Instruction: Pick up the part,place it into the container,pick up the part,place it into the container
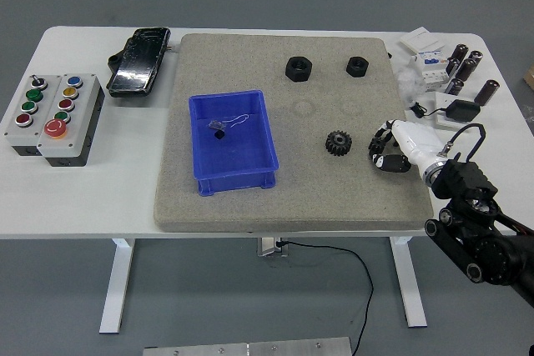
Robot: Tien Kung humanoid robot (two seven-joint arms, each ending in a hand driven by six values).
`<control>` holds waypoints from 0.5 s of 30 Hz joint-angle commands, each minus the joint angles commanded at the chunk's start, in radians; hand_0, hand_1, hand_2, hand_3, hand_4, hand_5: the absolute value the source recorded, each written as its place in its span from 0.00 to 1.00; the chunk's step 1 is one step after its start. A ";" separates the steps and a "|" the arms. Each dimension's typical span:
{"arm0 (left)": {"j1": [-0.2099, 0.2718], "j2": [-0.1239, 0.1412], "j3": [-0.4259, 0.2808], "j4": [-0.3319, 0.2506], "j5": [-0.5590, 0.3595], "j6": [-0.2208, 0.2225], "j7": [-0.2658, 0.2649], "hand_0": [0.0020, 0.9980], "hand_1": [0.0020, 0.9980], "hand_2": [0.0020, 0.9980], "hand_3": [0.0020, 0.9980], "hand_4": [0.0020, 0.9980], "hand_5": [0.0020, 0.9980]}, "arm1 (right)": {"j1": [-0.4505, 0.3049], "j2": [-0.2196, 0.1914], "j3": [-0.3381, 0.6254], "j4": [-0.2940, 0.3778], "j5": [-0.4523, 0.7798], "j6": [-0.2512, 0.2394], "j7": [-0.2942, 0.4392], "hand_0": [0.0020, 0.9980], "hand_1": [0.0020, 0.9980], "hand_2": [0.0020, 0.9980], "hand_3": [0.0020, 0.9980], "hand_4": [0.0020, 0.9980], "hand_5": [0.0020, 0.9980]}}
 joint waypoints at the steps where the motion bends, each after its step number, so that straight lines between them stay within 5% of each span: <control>1: 0.000 0.000 0.000 0.000 0.000 0.000 0.000 0.67 0.67 0.59 0.63 0.70 0.31 | 0.000 0.001 -0.002 -0.001 0.001 -0.001 0.000 0.33 0.54 0.61 0.64 0.60 0.29; 15: 0.001 0.000 0.001 0.000 -0.002 0.000 0.000 0.67 0.67 0.59 0.63 0.70 0.31 | 0.001 0.000 -0.026 0.026 0.030 -0.020 0.009 0.32 0.53 0.56 0.63 0.57 0.27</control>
